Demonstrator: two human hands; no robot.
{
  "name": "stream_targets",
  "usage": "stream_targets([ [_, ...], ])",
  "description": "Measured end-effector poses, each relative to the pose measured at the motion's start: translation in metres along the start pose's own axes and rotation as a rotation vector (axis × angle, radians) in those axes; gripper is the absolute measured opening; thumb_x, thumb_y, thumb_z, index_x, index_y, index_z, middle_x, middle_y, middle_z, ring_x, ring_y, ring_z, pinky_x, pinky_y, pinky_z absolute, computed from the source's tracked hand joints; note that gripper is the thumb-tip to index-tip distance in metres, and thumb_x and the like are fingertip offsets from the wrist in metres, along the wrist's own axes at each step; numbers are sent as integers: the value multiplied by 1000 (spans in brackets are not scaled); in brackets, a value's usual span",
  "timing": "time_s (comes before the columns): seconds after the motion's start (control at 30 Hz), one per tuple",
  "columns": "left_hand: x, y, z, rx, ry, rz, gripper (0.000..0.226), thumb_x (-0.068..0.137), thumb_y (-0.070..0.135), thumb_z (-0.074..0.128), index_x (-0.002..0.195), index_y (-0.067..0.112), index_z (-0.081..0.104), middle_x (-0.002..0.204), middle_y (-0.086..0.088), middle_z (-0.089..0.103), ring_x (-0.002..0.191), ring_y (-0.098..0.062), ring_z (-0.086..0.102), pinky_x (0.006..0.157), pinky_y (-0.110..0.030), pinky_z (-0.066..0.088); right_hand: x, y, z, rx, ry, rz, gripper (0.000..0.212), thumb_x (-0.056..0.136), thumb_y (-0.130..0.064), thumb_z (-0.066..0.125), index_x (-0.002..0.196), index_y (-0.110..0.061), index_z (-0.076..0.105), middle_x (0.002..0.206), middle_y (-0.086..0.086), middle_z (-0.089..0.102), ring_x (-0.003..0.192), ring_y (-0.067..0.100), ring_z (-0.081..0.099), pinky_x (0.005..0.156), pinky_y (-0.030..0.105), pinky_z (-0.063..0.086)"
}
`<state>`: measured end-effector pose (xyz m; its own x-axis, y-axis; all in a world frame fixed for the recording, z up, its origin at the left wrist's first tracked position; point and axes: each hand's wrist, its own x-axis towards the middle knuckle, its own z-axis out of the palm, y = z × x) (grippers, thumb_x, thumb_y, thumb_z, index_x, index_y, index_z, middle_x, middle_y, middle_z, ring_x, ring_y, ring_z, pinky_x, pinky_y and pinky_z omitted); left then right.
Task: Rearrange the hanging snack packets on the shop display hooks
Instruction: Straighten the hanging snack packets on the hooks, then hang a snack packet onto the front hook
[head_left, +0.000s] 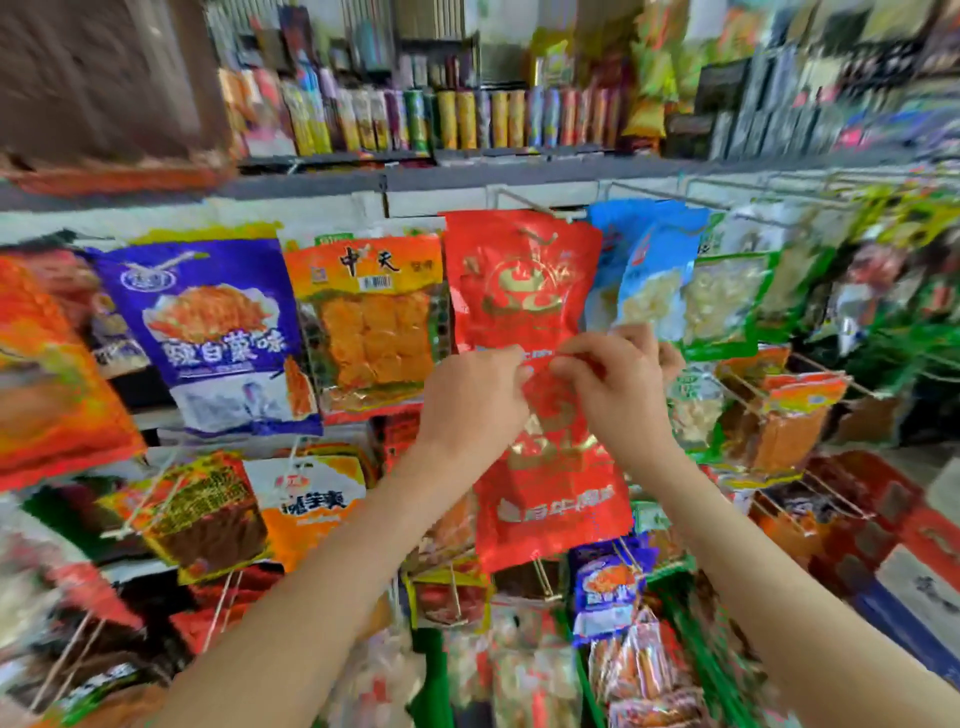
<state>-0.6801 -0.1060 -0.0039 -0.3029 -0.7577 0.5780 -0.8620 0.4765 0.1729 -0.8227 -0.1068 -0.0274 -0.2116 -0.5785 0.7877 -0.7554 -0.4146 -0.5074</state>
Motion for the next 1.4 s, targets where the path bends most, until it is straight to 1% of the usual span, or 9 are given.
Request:
stream_targets([
  [0.07,23,-4,-19,-33,174,74,12,89,18,57,84,11,65,78,-13,69,78,-35,64,56,-34,37,28,-18,2,-31,95,-68,8,72,-21,67,76,-14,70,70,-3,65,88,13,38,85,7,16],
  [0.2,63,-6,-36,1,230,94,11,91,13,55,88,10,65,90,-9,71,87,-33,61,65,-30,23,70,-30,9,-36,130,67,7,77,-25,67,82,-22,71,72,-9,54,98,17,44,87,24,19],
  [0.4,96,-8,-30,4,157,14,22,98,24,44,96,12,64,94,-9,69,95,-30,59,75,-33,38,89,-29,16,-23,119,147,6,82,-25,64,80,-25,69,64,-12,51,92,12,37,77,28,14],
  [0.53,106,-6,-24,-18,86,-44,24,98,28,46,99,14,65,91,-8,69,92,-28,62,72,-33,43,88,-22,18,84,138,285,5,83,-23,65,82,-22,69,72,0,56,101,17,38,98,43,26],
  [0.63,108,-5,-20,-19,73,-74,24,97,28,46,97,15,65,88,-5,69,88,-25,63,75,-32,45,96,-20,19,154,64,335,8,83,-22,63,77,-26,65,76,-7,47,100,14,35,101,50,28],
  [0.77,109,-5,-18,-70,78,-90,24,97,29,47,98,14,67,86,-4,70,83,-23,65,76,-33,50,99,-17,15,114,22,321,8,86,-23,62,79,-26,65,80,-9,46,99,12,33,99,39,23],
  [0.93,106,4,-23,18,207,6,24,97,26,45,95,13,65,85,-2,67,84,-22,59,74,-31,38,102,-16,3,108,44,310,5,87,-28,60,86,-26,65,83,-8,39,98,16,33,84,26,15],
  [1.27,120,-4,-11,34,92,-118,28,98,28,43,87,12,63,81,-6,67,79,-25,62,62,-30,39,121,-1,28,-41,-44,302,15,88,-28,57,74,-23,55,85,5,52,108,23,35,70,31,10],
  [1.4,122,-13,4,58,167,-98,28,98,33,43,100,13,64,86,-4,68,82,-23,60,74,-34,43,123,4,41,-110,-64,295,18,90,-29,55,89,-14,64,86,2,53,113,23,34,75,31,12],
])
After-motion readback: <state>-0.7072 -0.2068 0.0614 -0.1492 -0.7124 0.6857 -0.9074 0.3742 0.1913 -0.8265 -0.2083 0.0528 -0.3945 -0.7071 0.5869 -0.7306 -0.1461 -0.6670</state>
